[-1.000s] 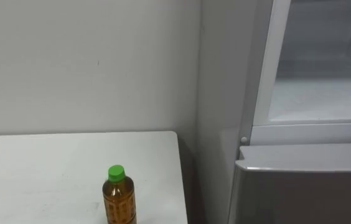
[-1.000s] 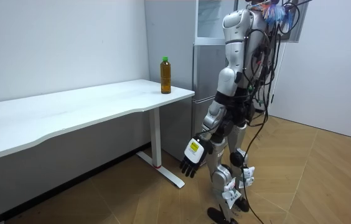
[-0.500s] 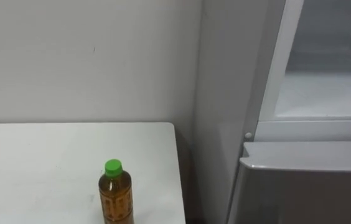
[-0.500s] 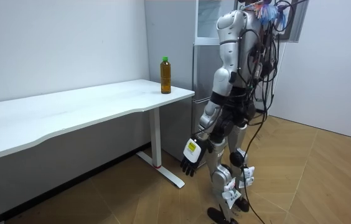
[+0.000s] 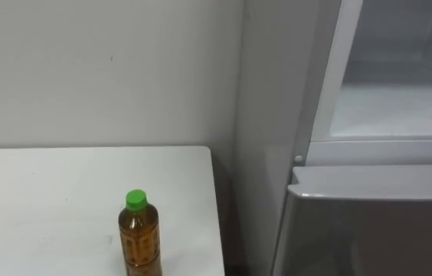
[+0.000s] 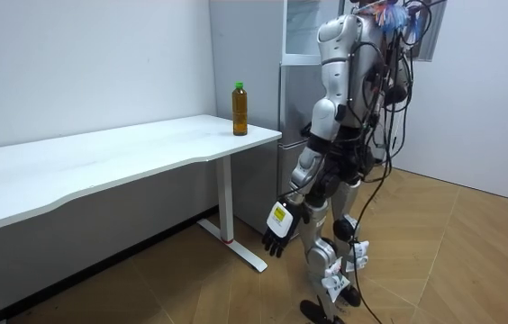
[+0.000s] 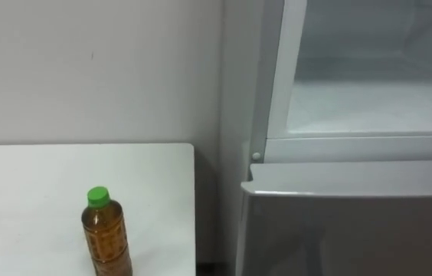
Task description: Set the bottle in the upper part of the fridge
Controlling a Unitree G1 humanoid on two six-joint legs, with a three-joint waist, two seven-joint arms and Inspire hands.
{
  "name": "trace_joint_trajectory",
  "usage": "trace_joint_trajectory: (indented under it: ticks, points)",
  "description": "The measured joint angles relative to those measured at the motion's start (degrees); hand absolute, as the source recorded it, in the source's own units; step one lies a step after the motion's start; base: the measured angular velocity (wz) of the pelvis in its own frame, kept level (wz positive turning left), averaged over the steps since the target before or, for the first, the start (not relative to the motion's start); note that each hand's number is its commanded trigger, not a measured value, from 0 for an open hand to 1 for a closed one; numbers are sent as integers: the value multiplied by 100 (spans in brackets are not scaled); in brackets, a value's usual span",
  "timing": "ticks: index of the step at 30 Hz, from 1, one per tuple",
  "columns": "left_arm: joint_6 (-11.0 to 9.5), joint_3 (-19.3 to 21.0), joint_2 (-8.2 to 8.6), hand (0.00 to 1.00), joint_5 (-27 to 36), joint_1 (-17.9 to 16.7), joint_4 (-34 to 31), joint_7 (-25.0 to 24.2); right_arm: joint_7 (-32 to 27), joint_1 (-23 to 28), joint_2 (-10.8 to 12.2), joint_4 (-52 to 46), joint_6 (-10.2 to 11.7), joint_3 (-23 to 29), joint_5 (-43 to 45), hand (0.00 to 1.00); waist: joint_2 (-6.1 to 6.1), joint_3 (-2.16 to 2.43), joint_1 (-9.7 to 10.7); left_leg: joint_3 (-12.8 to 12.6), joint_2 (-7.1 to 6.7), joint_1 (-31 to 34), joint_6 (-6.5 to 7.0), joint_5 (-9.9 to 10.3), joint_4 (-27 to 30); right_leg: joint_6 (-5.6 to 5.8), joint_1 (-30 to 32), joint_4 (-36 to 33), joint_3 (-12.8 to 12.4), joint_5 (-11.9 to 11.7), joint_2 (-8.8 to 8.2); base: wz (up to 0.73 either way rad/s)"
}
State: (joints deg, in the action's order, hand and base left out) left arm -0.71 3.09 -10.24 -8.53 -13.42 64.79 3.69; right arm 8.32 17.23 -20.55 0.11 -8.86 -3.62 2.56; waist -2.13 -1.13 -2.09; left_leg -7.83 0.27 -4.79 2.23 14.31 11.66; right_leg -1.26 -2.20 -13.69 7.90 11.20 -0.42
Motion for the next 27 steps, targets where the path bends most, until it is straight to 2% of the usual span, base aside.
trace_joint_trajectory:
  ticks: [7,11,15,19,21,23,25,27]
  points:
    - [-6,0,-66,0,-5,-5,-2,20,124,-1,-41,-798,-11,261,214,0,-102,14,-5,-89,16,22,3,-7,0,-16,48,3,-21,-13,10,-5]
    - [-7,7,-76,0,-21,-55,1,17,285,-1,-179,-1308,-20,342,202,0,-93,17,24,-137,32,32,2,-7,0,-28,82,-9,-49,-23,31,-9]
    - [-20,7,-86,0,-96,-12,50,19,437,-38,-182,-2110,35,500,-203,0,-73,29,21,-139,50,29,-11,-16,0,-48,74,4,-39,-45,42,0]
    - [-83,0,-146,0,-105,48,145,53,639,-301,-177,-2512,443,494,-1456,0,-43,13,24,-139,72,5,-27,-25,19,-68,27,16,-20,-66,52,2]
    - [-107,-10,-162,0,-116,41,141,60,744,-514,-161,-2646,556,469,-1940,0,-39,12,3,-141,76,8,-34,-39,21,-79,25,21,2,-73,44,4]
    - [-104,-31,-169,0,-118,26,139,49,882,-792,-136,-2710,673,430,-2269,0,-35,27,-9,-140,82,24,-37,-45,52,-84,20,32,13,-77,39,7]
    - [-101,-96,-172,0,-126,14,116,30,960,-1029,-108,-2746,768,386,-2397,0,-25,63,-39,-139,92,46,-38,-45,77,-85,1,101,41,-92,41,9]
    - [-93,-140,-171,0,-127,14,118,13,1016,-1197,78,-2743,890,310,-2461,0,-26,73,-131,-137,102,66,-39,-45,109,-86,-21,102,89,-101,40,11]
